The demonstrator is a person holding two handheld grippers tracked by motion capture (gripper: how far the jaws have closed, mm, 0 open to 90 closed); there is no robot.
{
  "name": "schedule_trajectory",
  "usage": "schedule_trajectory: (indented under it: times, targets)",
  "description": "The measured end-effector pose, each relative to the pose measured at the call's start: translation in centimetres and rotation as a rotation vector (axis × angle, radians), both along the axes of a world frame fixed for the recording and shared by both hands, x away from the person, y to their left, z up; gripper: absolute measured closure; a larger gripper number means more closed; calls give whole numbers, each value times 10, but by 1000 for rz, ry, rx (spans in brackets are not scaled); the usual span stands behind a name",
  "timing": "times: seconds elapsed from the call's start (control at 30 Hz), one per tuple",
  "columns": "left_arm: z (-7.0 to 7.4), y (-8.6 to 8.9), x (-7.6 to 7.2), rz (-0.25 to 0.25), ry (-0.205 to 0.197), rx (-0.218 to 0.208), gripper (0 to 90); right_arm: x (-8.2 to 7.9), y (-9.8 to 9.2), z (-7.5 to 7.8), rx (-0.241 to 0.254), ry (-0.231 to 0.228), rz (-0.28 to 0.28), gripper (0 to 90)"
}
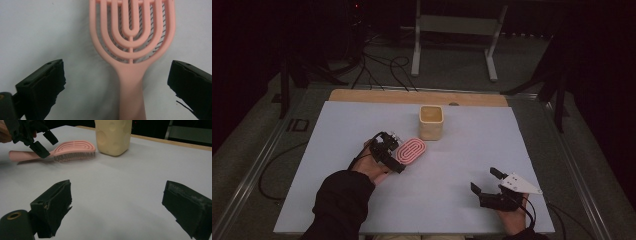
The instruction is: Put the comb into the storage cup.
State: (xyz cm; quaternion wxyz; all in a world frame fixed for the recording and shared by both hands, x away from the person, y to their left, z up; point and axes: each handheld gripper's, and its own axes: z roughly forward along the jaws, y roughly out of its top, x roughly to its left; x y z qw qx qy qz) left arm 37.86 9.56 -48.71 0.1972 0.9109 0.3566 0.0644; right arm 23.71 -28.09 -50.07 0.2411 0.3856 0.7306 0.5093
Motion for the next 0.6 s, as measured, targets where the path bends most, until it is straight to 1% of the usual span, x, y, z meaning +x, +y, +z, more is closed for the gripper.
schedule_trajectory:
  times: [0.03,0.13,0.33,0.4,0.47,0.5,0.53,0.57,0.6]
  targets:
    - [-1,-1,0,-2,7,1,27,0,0,0,0,0,0,86]
    - [-2,-3,-2,-15,27,16,63,0,0,0,-1,0,-1,86]
    - [-4,-7,-5,-18,53,48,171,0,0,0,0,3,-2,87]
    - [-5,-8,-6,-10,68,63,219,0,0,0,0,4,-2,87]
    - [-5,-9,-6,-8,78,64,257,0,0,0,-2,3,-3,87]
    - [-5,-9,-6,0,78,67,305,0,0,0,-4,3,-3,87]
    - [-5,-10,-6,10,80,69,305,0,0,0,-4,3,-3,87]
    - [-5,-10,-5,15,85,66,349,1,0,-1,-5,3,-3,87]
    - [-5,-10,-5,18,91,64,349,1,0,-1,-5,3,-3,87]
